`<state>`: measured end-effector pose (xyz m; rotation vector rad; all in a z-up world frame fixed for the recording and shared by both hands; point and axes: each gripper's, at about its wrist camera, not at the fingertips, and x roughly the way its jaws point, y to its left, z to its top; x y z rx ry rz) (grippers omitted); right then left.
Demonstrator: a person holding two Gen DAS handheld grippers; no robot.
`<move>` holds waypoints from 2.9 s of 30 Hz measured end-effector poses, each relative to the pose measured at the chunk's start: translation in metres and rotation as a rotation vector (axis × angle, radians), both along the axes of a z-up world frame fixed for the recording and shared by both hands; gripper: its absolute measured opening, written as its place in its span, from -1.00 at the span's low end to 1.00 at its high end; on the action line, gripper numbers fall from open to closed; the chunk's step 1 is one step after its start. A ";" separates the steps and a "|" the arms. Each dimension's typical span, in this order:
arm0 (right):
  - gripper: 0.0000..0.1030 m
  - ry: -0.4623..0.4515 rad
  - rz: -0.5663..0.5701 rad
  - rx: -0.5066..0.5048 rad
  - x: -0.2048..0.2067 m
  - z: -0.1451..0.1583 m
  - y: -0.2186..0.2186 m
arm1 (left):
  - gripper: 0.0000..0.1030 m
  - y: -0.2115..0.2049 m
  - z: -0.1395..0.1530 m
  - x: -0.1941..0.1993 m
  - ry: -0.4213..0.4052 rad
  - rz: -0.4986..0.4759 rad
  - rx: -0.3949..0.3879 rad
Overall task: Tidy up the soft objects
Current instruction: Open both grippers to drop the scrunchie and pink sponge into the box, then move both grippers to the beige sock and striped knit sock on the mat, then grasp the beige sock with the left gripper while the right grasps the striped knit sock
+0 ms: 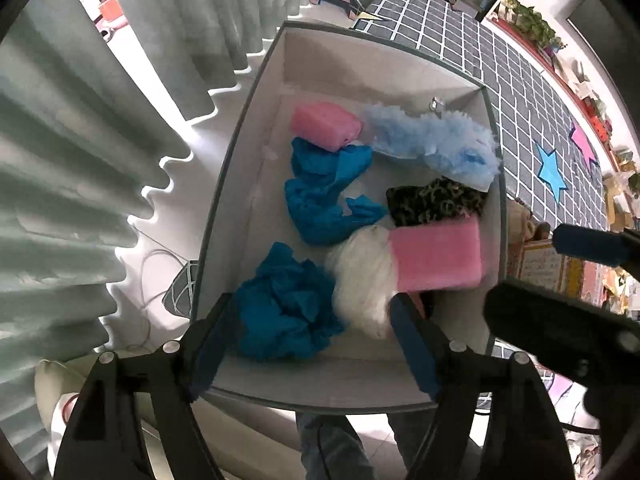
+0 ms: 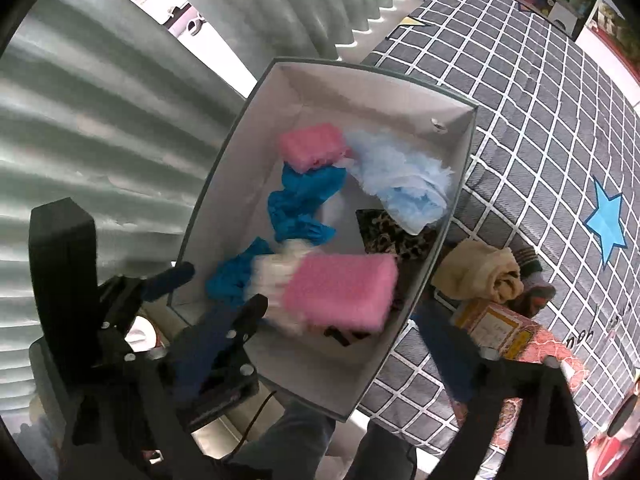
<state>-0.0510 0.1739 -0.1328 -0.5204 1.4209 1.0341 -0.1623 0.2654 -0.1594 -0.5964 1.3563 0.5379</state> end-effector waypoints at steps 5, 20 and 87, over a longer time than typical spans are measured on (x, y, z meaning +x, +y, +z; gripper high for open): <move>0.98 -0.025 -0.006 0.016 0.001 0.007 -0.002 | 0.89 -0.001 0.004 0.000 -0.036 0.013 -0.011; 0.98 -0.008 -0.187 0.114 0.057 0.050 -0.047 | 0.99 0.000 0.043 0.043 -0.121 -0.055 -0.046; 0.81 0.235 -1.075 -0.115 0.295 -0.108 -0.419 | 0.99 -0.216 -0.011 0.339 0.118 -0.432 -0.222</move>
